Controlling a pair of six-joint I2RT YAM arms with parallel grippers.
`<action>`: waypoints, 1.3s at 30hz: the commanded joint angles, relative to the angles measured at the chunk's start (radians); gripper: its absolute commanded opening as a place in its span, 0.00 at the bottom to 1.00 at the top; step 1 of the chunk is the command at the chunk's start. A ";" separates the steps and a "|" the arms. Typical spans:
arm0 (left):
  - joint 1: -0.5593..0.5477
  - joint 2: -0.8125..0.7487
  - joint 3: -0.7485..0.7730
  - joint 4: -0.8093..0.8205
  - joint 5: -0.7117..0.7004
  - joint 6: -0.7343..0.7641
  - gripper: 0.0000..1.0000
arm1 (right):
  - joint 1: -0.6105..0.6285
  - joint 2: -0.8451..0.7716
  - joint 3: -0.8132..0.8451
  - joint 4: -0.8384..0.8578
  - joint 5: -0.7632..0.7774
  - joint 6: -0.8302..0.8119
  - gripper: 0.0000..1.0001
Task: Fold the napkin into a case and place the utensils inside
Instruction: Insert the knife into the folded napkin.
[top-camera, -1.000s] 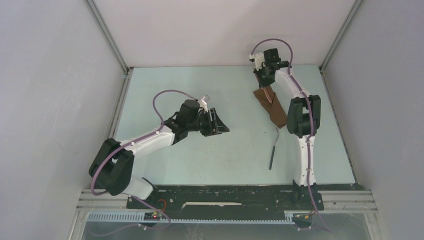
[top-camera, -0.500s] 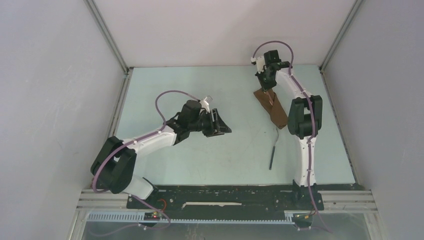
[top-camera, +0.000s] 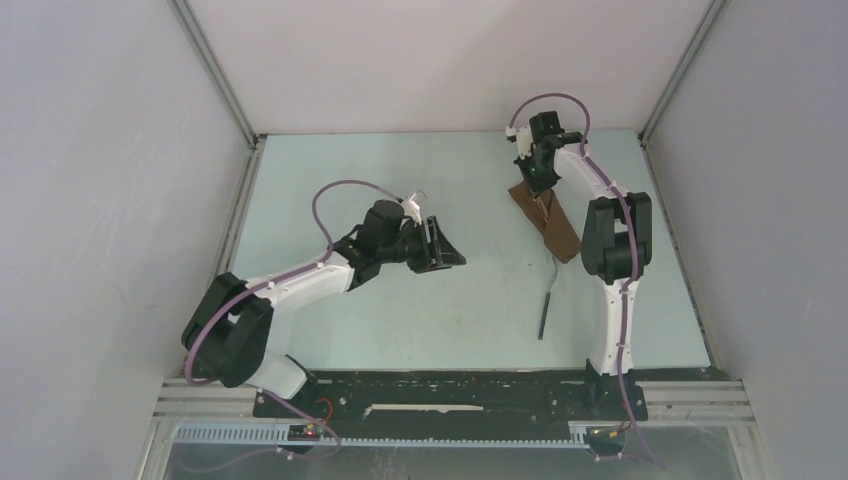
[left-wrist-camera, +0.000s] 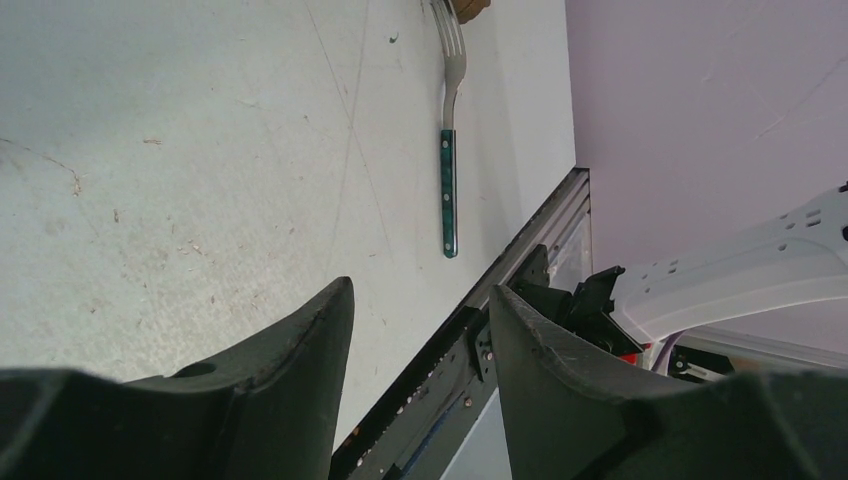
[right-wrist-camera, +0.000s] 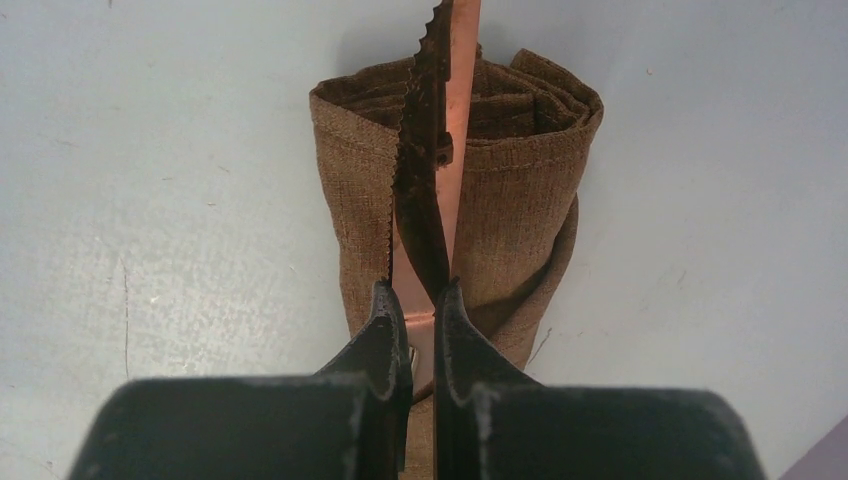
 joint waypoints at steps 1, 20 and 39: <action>-0.007 -0.005 -0.011 0.034 0.025 -0.009 0.57 | -0.005 -0.082 -0.010 0.010 0.049 0.022 0.00; -0.008 0.485 0.334 0.379 0.036 -0.274 0.21 | -0.007 -0.110 -0.082 0.042 -0.023 -0.042 0.00; -0.110 1.098 1.078 0.323 -0.365 -0.615 0.00 | -0.039 -0.166 -0.094 0.047 -0.096 0.012 0.00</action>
